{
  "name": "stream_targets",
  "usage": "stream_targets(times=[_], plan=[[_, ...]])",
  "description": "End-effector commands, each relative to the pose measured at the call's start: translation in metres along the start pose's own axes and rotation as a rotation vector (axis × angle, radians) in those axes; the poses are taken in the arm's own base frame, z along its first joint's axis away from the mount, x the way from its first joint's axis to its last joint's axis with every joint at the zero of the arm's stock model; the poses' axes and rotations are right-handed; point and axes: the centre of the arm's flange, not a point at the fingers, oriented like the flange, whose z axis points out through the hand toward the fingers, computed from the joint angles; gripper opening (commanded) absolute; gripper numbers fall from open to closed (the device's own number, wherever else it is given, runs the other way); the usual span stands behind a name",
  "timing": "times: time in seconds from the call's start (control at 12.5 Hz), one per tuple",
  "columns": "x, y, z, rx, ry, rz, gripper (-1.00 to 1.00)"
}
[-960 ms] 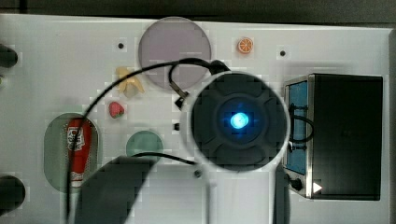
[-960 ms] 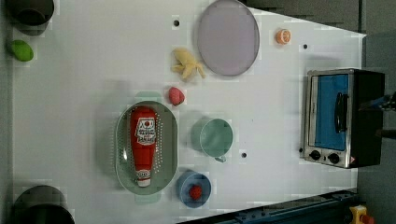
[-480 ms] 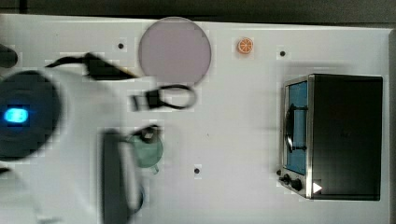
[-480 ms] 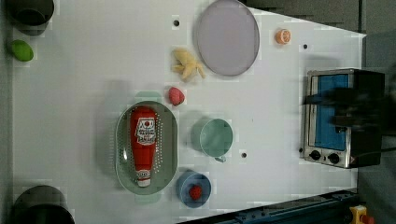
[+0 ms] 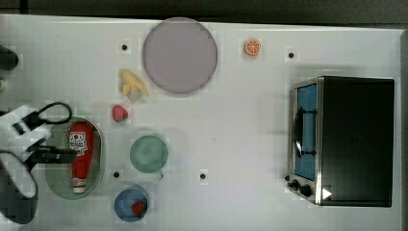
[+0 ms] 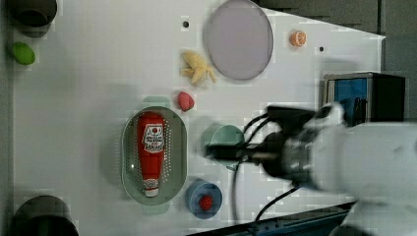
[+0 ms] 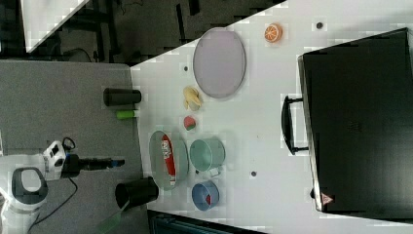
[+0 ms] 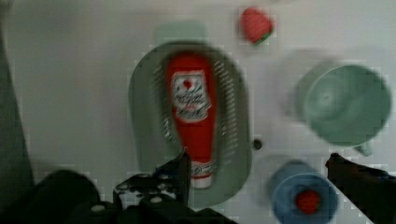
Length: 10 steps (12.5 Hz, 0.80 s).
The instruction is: Pick ketchup from strainer and place it on the table
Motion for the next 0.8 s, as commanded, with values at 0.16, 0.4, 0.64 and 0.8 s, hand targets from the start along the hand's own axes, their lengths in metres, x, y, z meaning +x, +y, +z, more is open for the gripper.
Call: stream_targets(times=[0.16,0.4,0.64,0.8], plan=[[0.006,-0.010,0.046,0.011,0.038,0.021,1.00],[0.009,-0.018,0.105,0.012,0.071,-0.012,1.00],[0.014,-0.024,0.159,0.058,0.064,-0.017,1.00],[0.016,-0.028,0.190,0.073,0.058,-0.016,1.00]])
